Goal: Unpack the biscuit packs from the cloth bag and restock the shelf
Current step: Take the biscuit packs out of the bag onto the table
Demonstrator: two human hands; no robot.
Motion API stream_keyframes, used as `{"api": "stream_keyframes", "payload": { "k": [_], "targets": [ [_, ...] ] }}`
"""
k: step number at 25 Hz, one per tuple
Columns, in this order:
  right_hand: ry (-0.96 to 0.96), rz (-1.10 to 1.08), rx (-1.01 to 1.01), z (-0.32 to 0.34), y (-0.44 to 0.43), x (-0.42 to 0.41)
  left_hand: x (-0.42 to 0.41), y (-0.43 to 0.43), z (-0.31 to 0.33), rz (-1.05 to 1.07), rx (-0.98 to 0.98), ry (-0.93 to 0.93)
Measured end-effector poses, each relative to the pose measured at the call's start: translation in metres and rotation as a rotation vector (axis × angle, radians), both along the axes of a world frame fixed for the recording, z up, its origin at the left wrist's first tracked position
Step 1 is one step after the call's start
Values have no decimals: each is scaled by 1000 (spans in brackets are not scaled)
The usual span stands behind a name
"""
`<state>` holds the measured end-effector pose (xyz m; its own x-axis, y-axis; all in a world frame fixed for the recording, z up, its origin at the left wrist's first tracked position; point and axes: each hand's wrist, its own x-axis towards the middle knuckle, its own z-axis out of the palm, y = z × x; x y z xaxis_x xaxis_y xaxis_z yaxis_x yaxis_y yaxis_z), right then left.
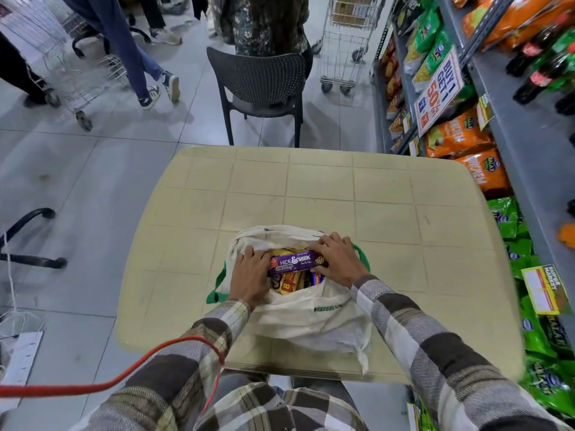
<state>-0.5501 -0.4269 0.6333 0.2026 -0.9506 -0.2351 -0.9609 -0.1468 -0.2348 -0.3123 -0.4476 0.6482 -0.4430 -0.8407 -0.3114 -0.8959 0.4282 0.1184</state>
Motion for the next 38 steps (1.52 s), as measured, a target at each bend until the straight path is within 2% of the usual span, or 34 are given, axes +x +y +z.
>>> {"api": "stream_keyframes", "payload": {
  "k": [5, 9, 16, 21, 24, 30, 32, 38],
  "targets": [
    [-42, -25, -17, -1, 3, -2, -2, -9, 3, -26, 7, 45],
    [-48, -69, -76, 16, -6, -28, -21, -44, 30, -88, 0, 147],
    [-12, -335, -204, 45, -7, -130, -141, -100, 59, -305, -62, 266],
    [-16, -565, -173, 16, 29, -211, -248, -101, 25, -493, -58, 220],
    [-15, -641, -108, -13, 52, -231, -284, -87, -12, -486, -29, 191],
    [44, -701, 22, -71, 90, -239, -314, -56, -81, -485, 44, 82],
    [74, -705, 26, -83, 92, -238, -317, -53, -92, -439, 62, 97],
    [110, -735, 52, -85, 85, -229, -308, -62, -82, -458, 173, 149]
  ]
}}
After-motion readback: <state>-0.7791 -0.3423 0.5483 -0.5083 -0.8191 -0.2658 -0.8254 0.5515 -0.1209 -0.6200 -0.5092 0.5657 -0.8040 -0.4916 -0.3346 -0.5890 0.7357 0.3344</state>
